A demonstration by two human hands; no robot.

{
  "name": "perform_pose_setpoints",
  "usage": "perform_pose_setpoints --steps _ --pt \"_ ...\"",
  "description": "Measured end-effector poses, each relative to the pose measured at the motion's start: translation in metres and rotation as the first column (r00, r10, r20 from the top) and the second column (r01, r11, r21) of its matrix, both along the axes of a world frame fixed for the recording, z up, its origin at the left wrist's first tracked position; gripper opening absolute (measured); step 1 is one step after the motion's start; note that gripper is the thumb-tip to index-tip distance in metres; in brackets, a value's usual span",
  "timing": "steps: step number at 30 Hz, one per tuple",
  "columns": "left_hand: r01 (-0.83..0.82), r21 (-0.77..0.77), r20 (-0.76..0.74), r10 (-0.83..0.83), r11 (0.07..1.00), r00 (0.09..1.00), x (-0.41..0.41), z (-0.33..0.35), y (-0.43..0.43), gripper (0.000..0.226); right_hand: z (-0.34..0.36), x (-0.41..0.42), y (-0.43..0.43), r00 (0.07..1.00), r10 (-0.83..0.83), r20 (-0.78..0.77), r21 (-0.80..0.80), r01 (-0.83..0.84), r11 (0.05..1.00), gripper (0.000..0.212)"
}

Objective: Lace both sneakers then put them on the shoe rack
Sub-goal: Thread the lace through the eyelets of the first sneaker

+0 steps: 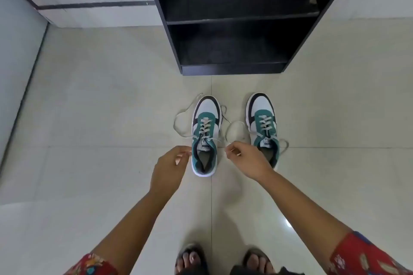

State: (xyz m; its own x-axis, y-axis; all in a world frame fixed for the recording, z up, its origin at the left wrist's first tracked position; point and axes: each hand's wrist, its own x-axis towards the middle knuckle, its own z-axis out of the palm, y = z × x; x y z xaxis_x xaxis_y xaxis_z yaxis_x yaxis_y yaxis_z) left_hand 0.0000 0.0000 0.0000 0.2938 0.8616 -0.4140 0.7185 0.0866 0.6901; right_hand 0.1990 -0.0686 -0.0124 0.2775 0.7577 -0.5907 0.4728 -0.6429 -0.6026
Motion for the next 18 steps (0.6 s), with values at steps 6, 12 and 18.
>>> perform_pose_setpoints --steps 6,12,18 --pt "-0.005 -0.003 -0.035 0.005 1.000 0.999 0.003 -0.059 0.013 0.025 -0.051 -0.007 0.015 0.999 0.012 0.042 0.045 -0.013 0.999 0.027" --pt "-0.019 -0.107 0.007 0.020 0.994 1.000 0.016 -0.089 0.016 0.042 -0.067 -0.016 0.029 0.955 0.151 0.253 0.013 -0.160 0.987 0.055" --pt "-0.076 0.019 0.035 0.076 0.997 0.997 0.024 -0.102 0.001 0.034 -0.085 -0.025 0.024 0.932 0.106 0.346 0.084 -0.144 0.986 0.043"
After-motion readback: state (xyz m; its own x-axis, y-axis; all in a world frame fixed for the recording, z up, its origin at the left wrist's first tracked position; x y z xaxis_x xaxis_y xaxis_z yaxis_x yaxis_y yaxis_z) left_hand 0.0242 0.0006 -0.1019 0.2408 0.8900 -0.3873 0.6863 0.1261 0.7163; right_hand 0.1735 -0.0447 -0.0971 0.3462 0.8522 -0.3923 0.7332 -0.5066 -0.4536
